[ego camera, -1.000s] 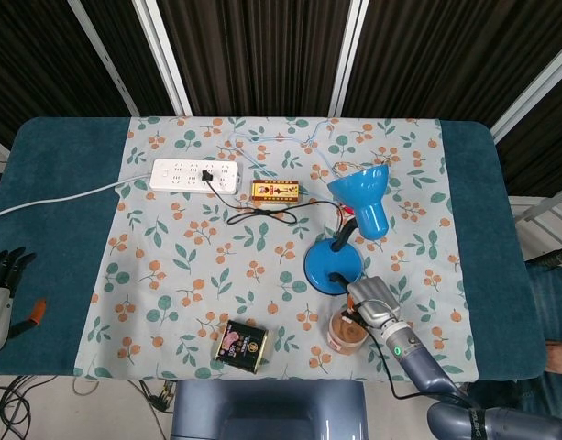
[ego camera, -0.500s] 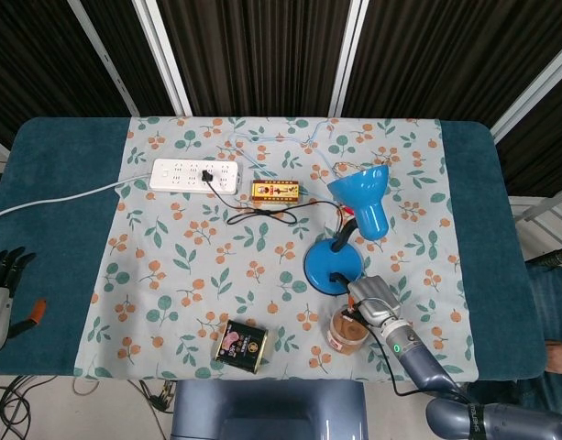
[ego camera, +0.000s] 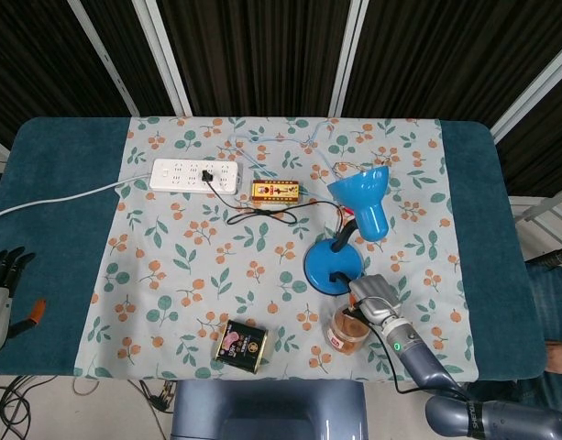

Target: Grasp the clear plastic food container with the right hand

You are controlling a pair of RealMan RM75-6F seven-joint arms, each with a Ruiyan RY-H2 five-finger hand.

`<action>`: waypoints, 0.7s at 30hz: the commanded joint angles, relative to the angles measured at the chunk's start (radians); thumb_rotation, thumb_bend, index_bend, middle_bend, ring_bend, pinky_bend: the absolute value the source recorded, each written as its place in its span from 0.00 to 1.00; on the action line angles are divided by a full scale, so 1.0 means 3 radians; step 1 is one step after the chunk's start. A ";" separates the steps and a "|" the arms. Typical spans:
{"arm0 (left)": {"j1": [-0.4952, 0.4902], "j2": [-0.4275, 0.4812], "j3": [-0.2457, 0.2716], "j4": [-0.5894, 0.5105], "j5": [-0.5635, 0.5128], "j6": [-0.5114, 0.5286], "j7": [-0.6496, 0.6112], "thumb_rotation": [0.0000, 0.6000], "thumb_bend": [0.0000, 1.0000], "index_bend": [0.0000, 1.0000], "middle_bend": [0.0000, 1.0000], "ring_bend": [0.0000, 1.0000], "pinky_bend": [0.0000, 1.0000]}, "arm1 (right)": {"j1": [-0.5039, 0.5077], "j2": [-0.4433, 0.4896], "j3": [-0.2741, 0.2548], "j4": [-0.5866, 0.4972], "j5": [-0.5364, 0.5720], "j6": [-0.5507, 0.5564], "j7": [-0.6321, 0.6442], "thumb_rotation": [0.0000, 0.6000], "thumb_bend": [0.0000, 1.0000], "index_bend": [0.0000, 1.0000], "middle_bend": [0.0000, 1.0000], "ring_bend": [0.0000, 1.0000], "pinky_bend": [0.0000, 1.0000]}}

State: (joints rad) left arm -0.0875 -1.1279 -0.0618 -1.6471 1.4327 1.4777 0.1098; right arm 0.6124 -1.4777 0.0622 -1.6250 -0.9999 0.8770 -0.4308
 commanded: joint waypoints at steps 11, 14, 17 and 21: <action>0.0000 0.0003 0.0002 -0.0003 0.0002 -0.0002 -0.0003 1.00 0.34 0.14 0.07 0.05 0.10 | 0.0063 0.0032 0.0026 -0.0020 0.0102 0.0055 -0.0023 1.00 0.56 0.23 0.70 0.72 1.00; 0.0001 0.0005 0.0003 -0.0005 0.0002 -0.0004 -0.0009 1.00 0.34 0.14 0.07 0.05 0.10 | 0.0044 0.0063 0.0094 -0.0075 0.0063 0.0165 0.0047 1.00 0.56 0.19 0.68 0.68 1.00; 0.0001 0.0008 0.0001 -0.0007 0.0001 -0.0003 -0.0020 1.00 0.34 0.14 0.07 0.05 0.10 | -0.0004 0.0143 0.0179 -0.0191 -0.0041 0.0331 0.0168 1.00 0.56 0.16 0.60 0.62 1.00; 0.0001 0.0009 0.0003 -0.0006 0.0001 -0.0005 -0.0020 1.00 0.34 0.14 0.07 0.05 0.10 | -0.0056 0.0323 0.0203 -0.0385 -0.0115 0.0473 0.0169 1.00 0.56 0.15 0.49 0.54 1.00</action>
State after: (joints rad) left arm -0.0871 -1.1253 -0.0611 -1.6490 1.4331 1.4763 0.1040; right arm 0.6061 -1.4082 0.1157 -1.7117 -1.0234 1.0016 -0.3829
